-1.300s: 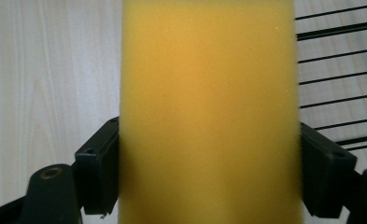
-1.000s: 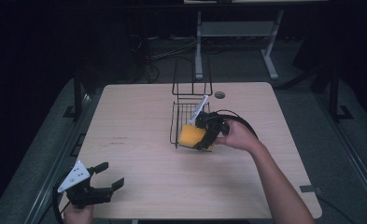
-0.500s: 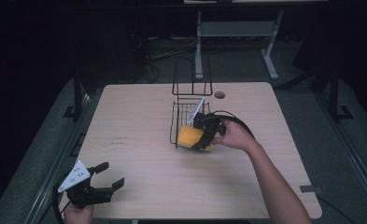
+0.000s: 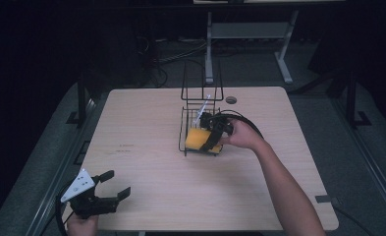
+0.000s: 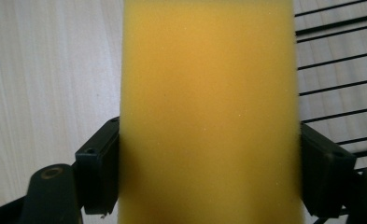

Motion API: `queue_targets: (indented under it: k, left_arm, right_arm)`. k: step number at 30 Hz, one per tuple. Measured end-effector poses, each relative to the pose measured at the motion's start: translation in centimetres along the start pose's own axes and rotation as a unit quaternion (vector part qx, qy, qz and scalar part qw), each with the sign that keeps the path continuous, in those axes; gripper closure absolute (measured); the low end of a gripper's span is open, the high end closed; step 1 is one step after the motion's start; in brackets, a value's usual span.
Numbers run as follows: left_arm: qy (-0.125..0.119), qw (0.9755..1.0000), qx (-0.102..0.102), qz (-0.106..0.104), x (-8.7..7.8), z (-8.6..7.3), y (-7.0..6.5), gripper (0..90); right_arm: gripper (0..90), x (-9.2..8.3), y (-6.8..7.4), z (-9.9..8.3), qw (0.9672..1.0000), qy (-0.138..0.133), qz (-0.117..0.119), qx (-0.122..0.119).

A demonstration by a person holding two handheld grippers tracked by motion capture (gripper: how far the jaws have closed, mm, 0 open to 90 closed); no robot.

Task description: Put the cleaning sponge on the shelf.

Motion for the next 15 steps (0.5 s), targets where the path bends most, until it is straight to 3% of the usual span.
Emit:
queue_targets:
  k: [5, 6, 8, 11, 15]
  left_arm:
    - [-0.002, 1.0000, 0.000, -0.001, -0.1, 0.0, 0.0, 13.4]
    - [-0.002, 1.0000, 0.000, -0.001, 0.0, 0.0, 0.0, 13.4]
    - [-0.001, 1.0000, 0.000, -0.001, 0.1, 0.1, 0.0, 13.4]
    - [-0.002, 1.0000, 0.000, -0.002, 0.1, 0.1, 0.0, 13.4]
    - [-0.002, 1.0000, -0.001, -0.001, 0.0, 0.1, 0.2, 13.4]
  right_arm:
    - [21.7, 0.3, -0.9, 0.2, 0.9999, -0.007, 0.005, 0.009]
    - [21.7, 0.6, -1.4, 0.3, 0.9999, 0.014, 0.003, 0.006]
    - [21.7, 0.6, -1.5, 0.4, 0.9998, 0.017, 0.002, 0.007]
    - [21.7, 0.8, -2.5, 0.8, 0.9998, 0.000, 0.011, 0.014]
    - [21.6, 1.3, -2.9, 0.8, 0.9998, 0.012, 0.006, 0.016]
Point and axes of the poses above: each handheld gripper's, and its own axes: x roughly forward along the jaws, z roughly out of its top, y roughly to its left, the point moved 1 cm from there along x, roughly forward along the jaws, and after that the axes turned 5 degrees about -x, right-handed, at the moved point
